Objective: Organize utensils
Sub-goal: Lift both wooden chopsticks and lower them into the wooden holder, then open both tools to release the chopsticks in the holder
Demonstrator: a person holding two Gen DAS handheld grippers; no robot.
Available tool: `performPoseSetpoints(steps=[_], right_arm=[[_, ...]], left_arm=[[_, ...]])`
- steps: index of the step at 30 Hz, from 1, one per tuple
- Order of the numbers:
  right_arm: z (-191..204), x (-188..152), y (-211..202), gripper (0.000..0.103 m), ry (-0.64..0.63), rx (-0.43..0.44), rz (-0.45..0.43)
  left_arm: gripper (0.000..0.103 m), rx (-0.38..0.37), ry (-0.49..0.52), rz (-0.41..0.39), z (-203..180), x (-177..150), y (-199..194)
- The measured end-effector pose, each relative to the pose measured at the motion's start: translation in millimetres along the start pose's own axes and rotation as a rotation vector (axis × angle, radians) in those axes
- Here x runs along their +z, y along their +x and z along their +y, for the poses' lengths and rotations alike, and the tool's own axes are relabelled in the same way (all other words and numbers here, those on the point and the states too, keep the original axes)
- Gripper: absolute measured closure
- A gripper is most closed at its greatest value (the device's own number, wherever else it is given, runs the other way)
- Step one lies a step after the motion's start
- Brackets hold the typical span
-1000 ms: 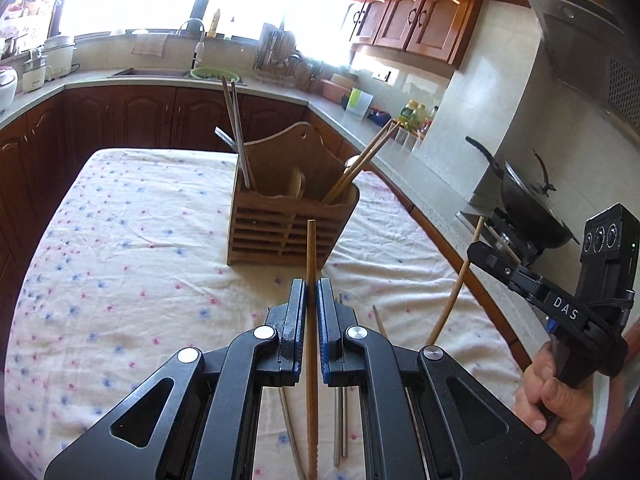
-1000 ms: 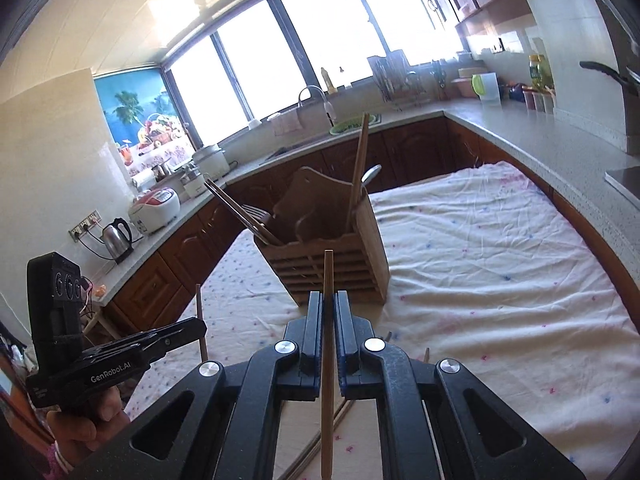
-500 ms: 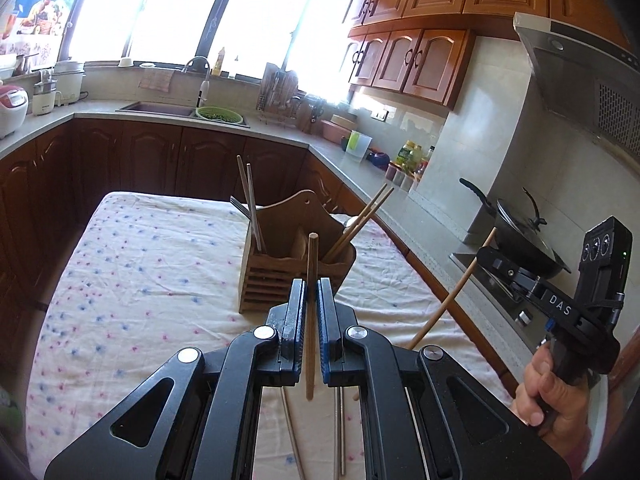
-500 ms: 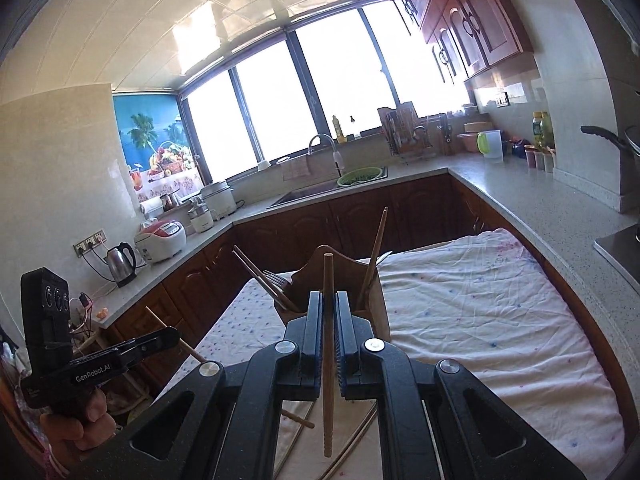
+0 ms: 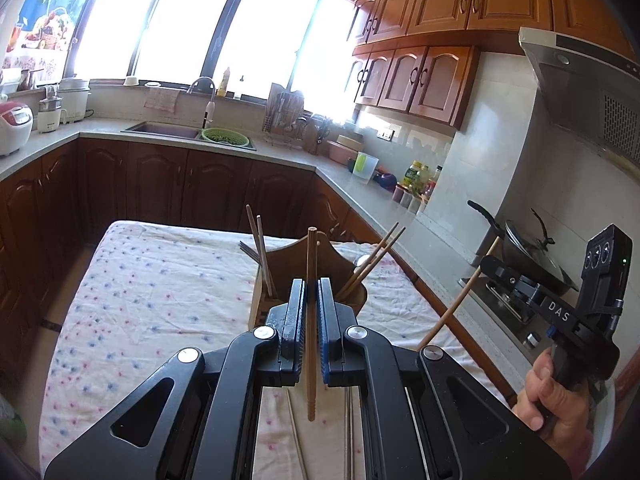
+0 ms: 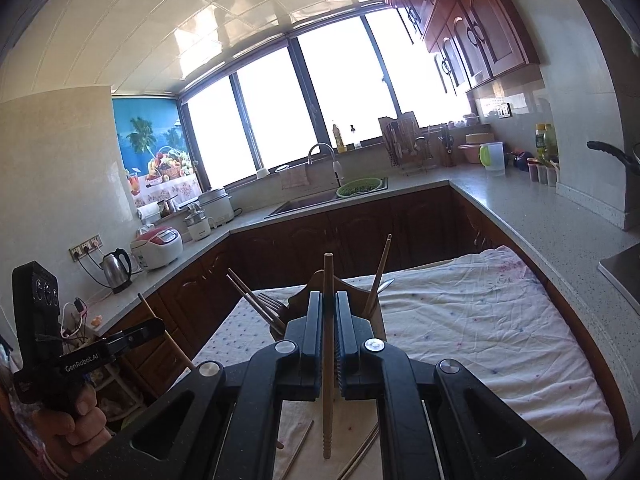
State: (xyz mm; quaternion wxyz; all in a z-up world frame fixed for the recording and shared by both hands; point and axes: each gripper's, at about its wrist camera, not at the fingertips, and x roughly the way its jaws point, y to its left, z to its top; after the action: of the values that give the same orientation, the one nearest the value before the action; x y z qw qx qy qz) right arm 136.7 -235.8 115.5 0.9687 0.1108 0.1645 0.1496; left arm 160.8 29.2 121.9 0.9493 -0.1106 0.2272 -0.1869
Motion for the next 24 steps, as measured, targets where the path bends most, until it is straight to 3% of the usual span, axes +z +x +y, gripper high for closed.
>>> performPoseSetpoints(steps=[10, 15, 19, 24], right_arm=[[-2.9, 42.6, 24.9, 0.098, 0.002, -0.023, -0.086], [-8.0, 66.3, 40.2, 0.098, 0.012, -0.047, -0.155], [-10.3, 77.3, 58.2, 0.098, 0.012, -0.066, -0.186], [-10.0, 67.6, 84.3, 0.097, -0.016, -0.088, -0.166]], left_arm=[[0.098, 0.044, 0.036, -0.137, -9.2, 52.5, 11.8], [0.098, 0.100, 0.046, -0.213, -10.3, 75.0, 29.4], [0.098, 0.142, 0.038, -0.238, -8.3, 78.1, 53.9], [0.098, 0.163, 0.021, -0.206, -2.6, 60.7, 82.9]])
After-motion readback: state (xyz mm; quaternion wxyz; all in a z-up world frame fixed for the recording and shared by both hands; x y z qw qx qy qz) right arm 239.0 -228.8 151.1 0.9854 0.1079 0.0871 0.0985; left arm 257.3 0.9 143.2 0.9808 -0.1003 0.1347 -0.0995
